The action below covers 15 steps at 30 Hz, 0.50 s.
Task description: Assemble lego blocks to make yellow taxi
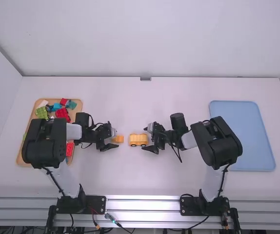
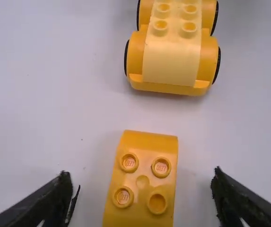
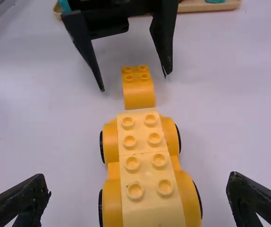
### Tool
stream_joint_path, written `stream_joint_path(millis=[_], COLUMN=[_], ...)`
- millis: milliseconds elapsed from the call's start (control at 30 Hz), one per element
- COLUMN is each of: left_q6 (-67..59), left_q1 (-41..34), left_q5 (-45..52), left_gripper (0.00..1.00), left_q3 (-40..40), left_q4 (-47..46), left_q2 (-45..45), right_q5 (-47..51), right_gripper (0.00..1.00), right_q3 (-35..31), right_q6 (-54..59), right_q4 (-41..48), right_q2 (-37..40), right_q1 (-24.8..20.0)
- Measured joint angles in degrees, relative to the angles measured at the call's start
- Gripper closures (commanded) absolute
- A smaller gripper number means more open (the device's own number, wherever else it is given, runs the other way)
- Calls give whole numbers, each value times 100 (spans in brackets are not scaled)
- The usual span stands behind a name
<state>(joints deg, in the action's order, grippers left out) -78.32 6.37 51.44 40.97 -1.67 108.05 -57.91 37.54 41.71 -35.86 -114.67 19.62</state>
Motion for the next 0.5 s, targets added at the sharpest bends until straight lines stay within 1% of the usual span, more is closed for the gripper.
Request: stream_joint_path(millis=[33, 100, 200, 400, 500], left_q6=[-13, -17, -39, -39, -37], left_q1=[0, 0, 0, 0, 0], left_q5=[-2, 0, 0, 0, 0], left_gripper=[34, 53, 61, 67, 67], left_q3=[2, 2, 2, 2, 0], left_q4=[0, -15, -15, -20, -20], left_q2=[0, 0, 0, 0, 2], right_q5=[-4, 0, -2, -2, 33], right_gripper=[1, 1, 1, 1, 1], right_q3=[0, 0, 0, 0, 0], right_q6=[-4, -7, -68, -138, -136], right_q4=[-4, -26, -133, -138, -144], right_q2=[-11, -39, -39, -39, -39], right_q1=[2, 35, 52, 52, 90])
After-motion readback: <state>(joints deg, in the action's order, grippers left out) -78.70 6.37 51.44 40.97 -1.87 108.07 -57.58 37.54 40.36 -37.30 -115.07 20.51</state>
